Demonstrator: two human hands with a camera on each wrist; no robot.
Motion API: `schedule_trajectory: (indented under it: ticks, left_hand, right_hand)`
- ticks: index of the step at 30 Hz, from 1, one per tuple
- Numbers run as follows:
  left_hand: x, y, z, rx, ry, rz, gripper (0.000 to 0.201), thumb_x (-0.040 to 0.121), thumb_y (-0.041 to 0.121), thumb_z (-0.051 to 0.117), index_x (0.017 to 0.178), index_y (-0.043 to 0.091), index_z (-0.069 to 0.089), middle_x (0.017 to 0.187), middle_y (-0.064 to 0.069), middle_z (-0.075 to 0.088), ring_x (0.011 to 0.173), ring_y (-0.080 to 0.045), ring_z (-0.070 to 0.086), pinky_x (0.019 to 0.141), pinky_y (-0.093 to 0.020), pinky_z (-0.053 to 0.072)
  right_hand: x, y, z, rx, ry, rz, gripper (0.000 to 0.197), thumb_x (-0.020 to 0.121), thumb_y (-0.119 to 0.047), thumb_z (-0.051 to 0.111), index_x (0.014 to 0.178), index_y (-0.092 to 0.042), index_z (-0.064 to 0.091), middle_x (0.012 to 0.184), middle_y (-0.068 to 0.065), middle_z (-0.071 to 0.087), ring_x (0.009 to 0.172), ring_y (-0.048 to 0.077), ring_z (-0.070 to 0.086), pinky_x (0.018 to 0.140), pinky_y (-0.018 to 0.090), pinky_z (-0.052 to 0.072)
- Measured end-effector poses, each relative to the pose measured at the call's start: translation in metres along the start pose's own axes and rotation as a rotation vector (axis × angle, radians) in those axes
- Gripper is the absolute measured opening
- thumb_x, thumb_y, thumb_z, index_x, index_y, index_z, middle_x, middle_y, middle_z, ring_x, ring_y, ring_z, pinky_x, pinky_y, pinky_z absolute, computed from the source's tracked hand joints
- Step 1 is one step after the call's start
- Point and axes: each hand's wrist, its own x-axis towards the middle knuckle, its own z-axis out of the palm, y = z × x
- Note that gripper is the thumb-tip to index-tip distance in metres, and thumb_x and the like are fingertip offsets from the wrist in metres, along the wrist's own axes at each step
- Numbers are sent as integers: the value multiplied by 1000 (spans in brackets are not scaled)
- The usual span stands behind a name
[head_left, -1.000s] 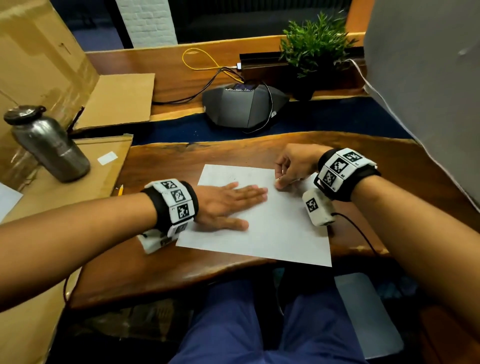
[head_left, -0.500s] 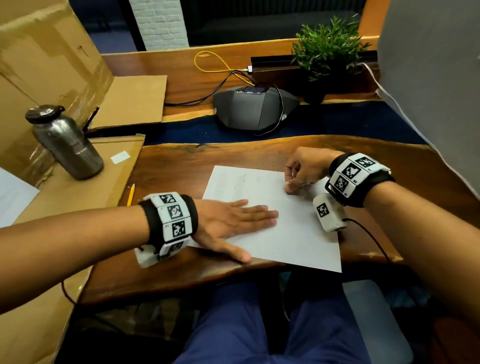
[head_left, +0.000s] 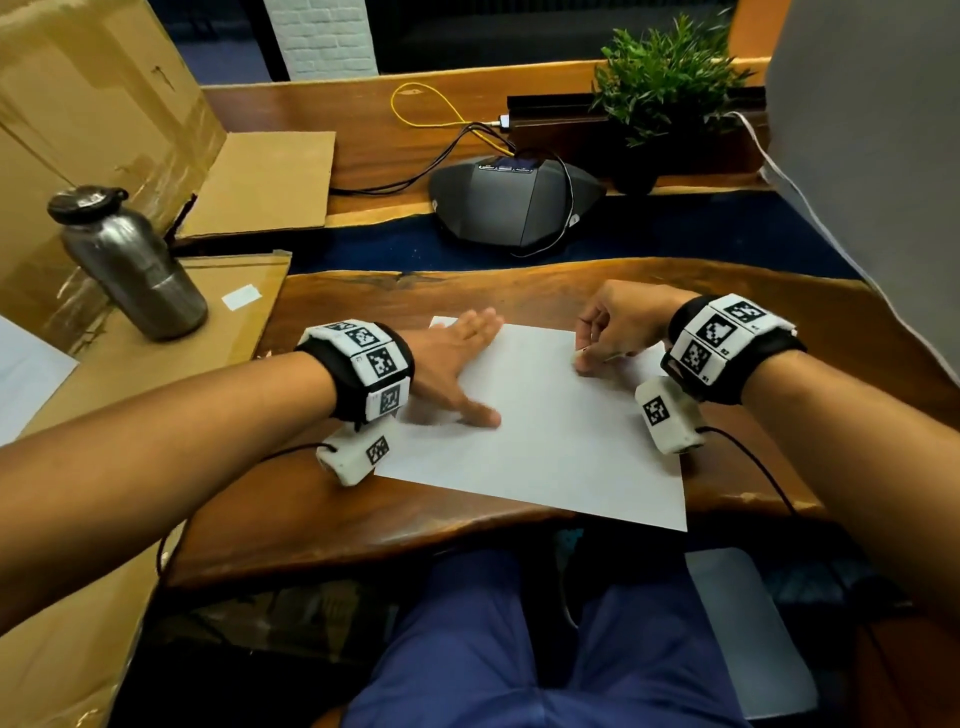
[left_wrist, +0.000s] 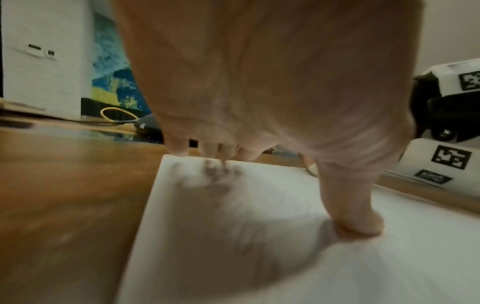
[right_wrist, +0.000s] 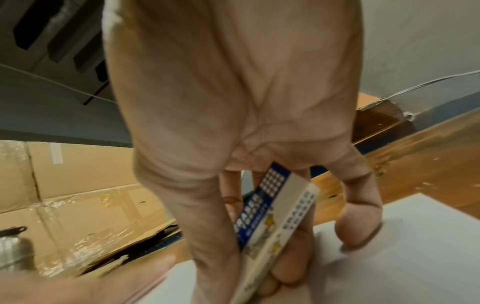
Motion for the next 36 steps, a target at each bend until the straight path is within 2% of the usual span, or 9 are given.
schedule_trajectory:
  ticks: [3, 7, 10, 14, 20, 24, 29, 34, 36]
  left_hand:
    - [-3, -2, 8, -54, -40, -18, 124, 75, 79, 57, 154, 24, -21, 159, 5, -32, 148, -14, -23, 122, -46, -10]
    - [1, 0, 6, -77, -44, -32, 126, 72, 77, 63, 154, 30, -19, 160, 6, -30, 149, -14, -22, 121, -48, -12]
    - [3, 1, 2, -80, -58, -68, 130, 68, 77, 68, 155, 32, -18, 160, 8, -29, 149, -14, -21, 121, -48, -8]
    - [3, 5, 1, -75, -55, -91, 134, 66, 75, 71, 155, 30, -18, 161, 8, -28, 150, -14, -19, 122, -47, -4]
    - [3, 11, -4, -58, -59, -106, 134, 67, 72, 72, 156, 26, -17, 162, 3, -26, 151, -18, -15, 121, -41, 0]
    - [2, 14, -9, -35, -82, -122, 134, 66, 73, 73, 155, 28, -17, 162, 2, -25, 151, -20, -14, 123, -47, 4]
    - [4, 15, -12, -12, -99, -141, 137, 62, 75, 73, 155, 30, -17, 163, 3, -24, 152, -20, -11, 122, -52, 7]
    - [4, 17, -14, -2, -104, -159, 135, 62, 75, 73, 157, 31, -12, 163, 2, -21, 152, -21, -8, 122, -52, 10]
    - [5, 16, -13, 0, -103, -162, 137, 61, 76, 73, 156, 31, -15, 163, 3, -21, 152, -21, -8, 122, -52, 9]
  right_hand:
    - [-4, -10, -2, -24, 41, -39, 17, 76, -28, 86, 81, -17, 74, 76, 1, 73, 66, 19, 68, 59, 27, 58]
    - [4, -33, 4, 8, 254, -177, 8, 83, -14, 80, 79, -10, 73, 65, 2, 72, 56, 15, 71, 53, 20, 55]
    - [16, -46, 8, -67, 331, -238, 8, 85, -18, 74, 88, -11, 78, 74, 0, 70, 72, 15, 66, 62, 23, 46]
    - [26, -51, 13, -156, 284, -288, 13, 85, -26, 76, 92, -16, 79, 87, 1, 74, 82, 17, 60, 71, 28, 49]
    - [24, -51, 16, -255, 334, -346, 15, 80, -23, 82, 92, -14, 80, 87, 1, 75, 83, 18, 60, 75, 38, 58]
    - [20, -57, 10, -296, 175, -405, 11, 79, -24, 81, 89, -20, 80, 78, -8, 72, 68, 5, 60, 63, 20, 48]
    - [32, -55, 9, -192, 328, -333, 9, 76, -24, 82, 81, -16, 80, 74, -2, 74, 80, 15, 64, 72, 30, 55]
    - [15, -61, 16, -232, 88, -437, 9, 77, -27, 84, 84, -24, 80, 72, -9, 71, 65, 8, 62, 60, 25, 51]
    - [20, -59, 9, -202, 124, -407, 10, 75, -26, 85, 83, -21, 81, 65, -11, 69, 59, 2, 62, 61, 23, 51]
